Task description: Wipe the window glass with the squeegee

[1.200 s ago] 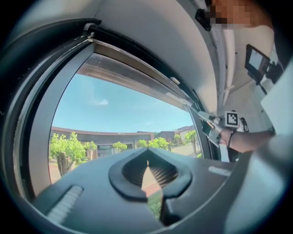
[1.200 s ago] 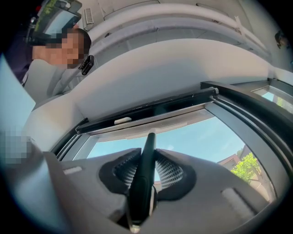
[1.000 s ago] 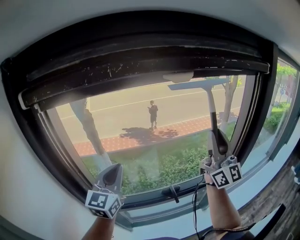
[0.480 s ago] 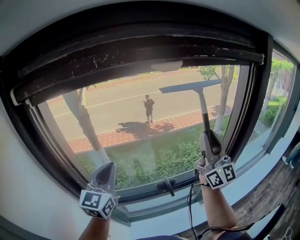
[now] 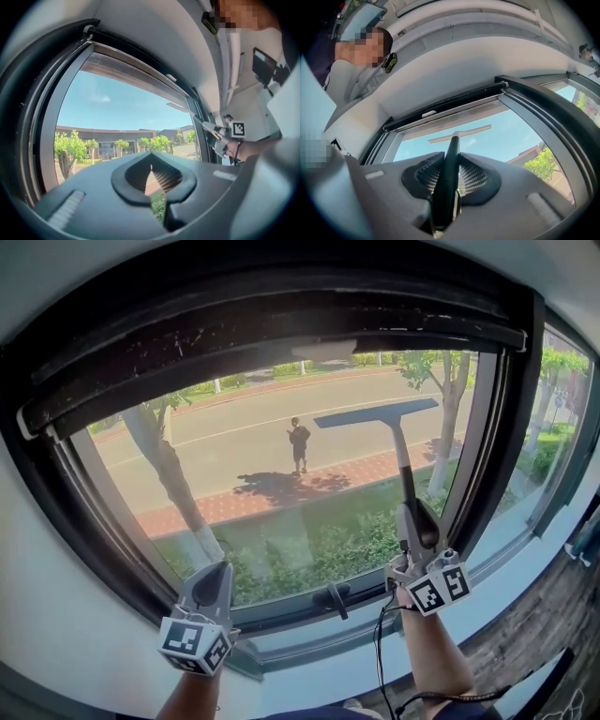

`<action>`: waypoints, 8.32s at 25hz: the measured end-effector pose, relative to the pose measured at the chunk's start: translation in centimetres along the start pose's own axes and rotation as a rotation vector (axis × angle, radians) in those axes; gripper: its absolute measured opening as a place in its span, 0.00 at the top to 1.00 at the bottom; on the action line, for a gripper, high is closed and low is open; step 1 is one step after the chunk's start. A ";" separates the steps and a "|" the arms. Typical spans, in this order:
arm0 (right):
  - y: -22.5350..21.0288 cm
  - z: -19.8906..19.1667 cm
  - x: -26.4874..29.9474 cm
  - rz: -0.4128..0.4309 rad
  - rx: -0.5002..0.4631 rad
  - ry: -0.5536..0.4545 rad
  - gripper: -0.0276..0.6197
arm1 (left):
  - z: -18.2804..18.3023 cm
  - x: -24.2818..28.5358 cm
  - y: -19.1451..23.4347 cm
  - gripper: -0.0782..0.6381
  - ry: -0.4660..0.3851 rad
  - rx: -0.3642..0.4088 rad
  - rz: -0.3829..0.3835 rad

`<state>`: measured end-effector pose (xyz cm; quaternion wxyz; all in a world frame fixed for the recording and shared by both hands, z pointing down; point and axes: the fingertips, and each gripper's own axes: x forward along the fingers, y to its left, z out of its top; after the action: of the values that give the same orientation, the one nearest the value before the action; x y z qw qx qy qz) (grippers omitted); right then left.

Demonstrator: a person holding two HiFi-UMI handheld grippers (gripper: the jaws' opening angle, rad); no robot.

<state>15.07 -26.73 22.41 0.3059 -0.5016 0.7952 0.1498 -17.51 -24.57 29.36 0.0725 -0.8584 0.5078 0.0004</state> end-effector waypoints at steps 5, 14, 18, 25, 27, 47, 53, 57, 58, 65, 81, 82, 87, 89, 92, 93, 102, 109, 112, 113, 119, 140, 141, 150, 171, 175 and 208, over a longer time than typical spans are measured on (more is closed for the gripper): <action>-0.1 -0.8 -1.0 -0.006 0.008 0.018 0.80 | -0.2 -0.3 -0.5 0.90 0.008 0.004 -0.005; -0.3 -2.4 -3.0 -0.033 0.028 0.052 0.80 | -1.0 -0.2 -1.6 0.90 0.026 0.004 -0.026; -0.2 -3.1 -3.6 -0.030 0.031 0.067 0.80 | -1.4 -0.1 -1.8 0.90 0.037 0.001 -0.028; -0.4 -4.3 -5.0 -0.034 0.035 0.098 0.80 | -2.5 0.0 -2.5 0.90 0.070 -0.010 -0.041; -0.5 -4.6 -5.4 -0.037 0.040 0.105 0.80 | -2.6 0.0 -2.7 0.90 0.069 -0.009 -0.045; -0.6 -7.9 -8.8 -0.080 0.064 0.174 0.80 | -4.5 0.4 -3.6 0.90 0.096 -0.033 -0.076; -0.7 -8.5 -9.5 -0.089 0.062 0.186 0.80 | -4.6 0.3 -3.5 0.90 0.097 -0.033 -0.077; -0.7 -9.0 -10.1 -0.095 0.067 0.197 0.80 | -5.0 0.1 -3.4 0.90 0.101 -0.040 -0.076; -0.7 -9.1 -10.2 -0.097 0.068 0.200 0.80 | -5.1 0.1 -3.4 0.90 0.105 -0.042 -0.076; -0.9 -10.0 -11.2 -0.103 0.069 0.215 0.80 | -5.4 0.1 -3.4 0.90 0.110 -0.044 -0.076; -1.1 -12.2 -13.7 -0.123 0.075 0.272 0.80 | -6.4 0.0 -3.9 0.90 0.131 -0.062 -0.083; -1.2 -12.3 -13.8 -0.124 0.075 0.275 0.80 | -6.5 0.0 -3.9 0.90 0.131 -0.064 -0.083; -1.2 -12.9 -14.5 -0.130 0.081 0.290 0.80 | -7.0 0.1 -3.9 0.90 0.140 -0.074 -0.085; -1.2 -13.2 -14.8 -0.133 0.084 0.295 0.80 | -7.2 0.2 -4.0 0.90 0.143 -0.078 -0.088; -1.3 -13.6 -15.2 -0.137 0.086 0.305 0.80 | -7.5 0.4 -4.2 0.90 0.148 -0.082 -0.093; -1.3 -13.7 -15.4 -0.138 0.086 0.308 0.80 | -7.6 0.4 -4.3 0.90 0.149 -0.083 -0.095; -1.5 -15.4 -17.2 -0.156 0.108 0.355 0.80 | -8.1 0.9 -5.1 0.90 0.161 -0.087 -0.109; -1.5 -16.4 -18.1 -0.162 0.115 0.375 0.80 | -8.6 0.9 -5.4 0.90 0.177 -0.088 -0.113; -1.6 -16.6 -18.7 -0.165 0.118 0.389 0.80 | -8.6 0.9 -5.7 0.90 0.185 -0.091 -0.117; -1.6 -16.6 -18.8 -0.167 0.121 0.393 0.80 | -8.6 0.8 -5.8 0.90 0.187 -0.092 -0.118; -1.5 -17.6 -19.8 -0.178 0.133 0.417 0.80 | -9.0 0.7 -5.9 0.90 0.198 -0.097 -0.122; -1.6 -21.5 -23.9 -0.203 0.172 0.501 0.80 | -10.0 1.0 -6.7 0.90 0.247 -0.082 -0.131; -1.6 -21.7 -24.1 -0.203 0.173 0.506 0.80 | -10.1 1.0 -6.8 0.90 0.250 -0.082 -0.131; -1.7 -24.1 -26.8 -0.224 0.190 0.571 0.80 | -10.7 1.2 -7.1 0.90 0.273 -0.075 -0.128; -3.0 -28.8 -31.2 -0.269 0.198 0.728 0.80 | -11.2 0.3 -5.3 0.90 0.293 -0.064 -0.082; -2.8 -28.4 -31.4 -0.273 0.169 0.747 0.80 | -11.3 -0.2 -5.0 0.90 0.289 -0.074 -0.082; 6.8 -4.5 -9.6 -0.191 -0.033 0.210 0.80 | -9.3 -4.0 -2.3 0.90 0.079 -0.116 -0.108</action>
<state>10.48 -19.30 31.49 0.2256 -0.5930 0.7688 0.0799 -18.12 -21.17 39.10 0.0026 -0.8866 0.4625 -0.0081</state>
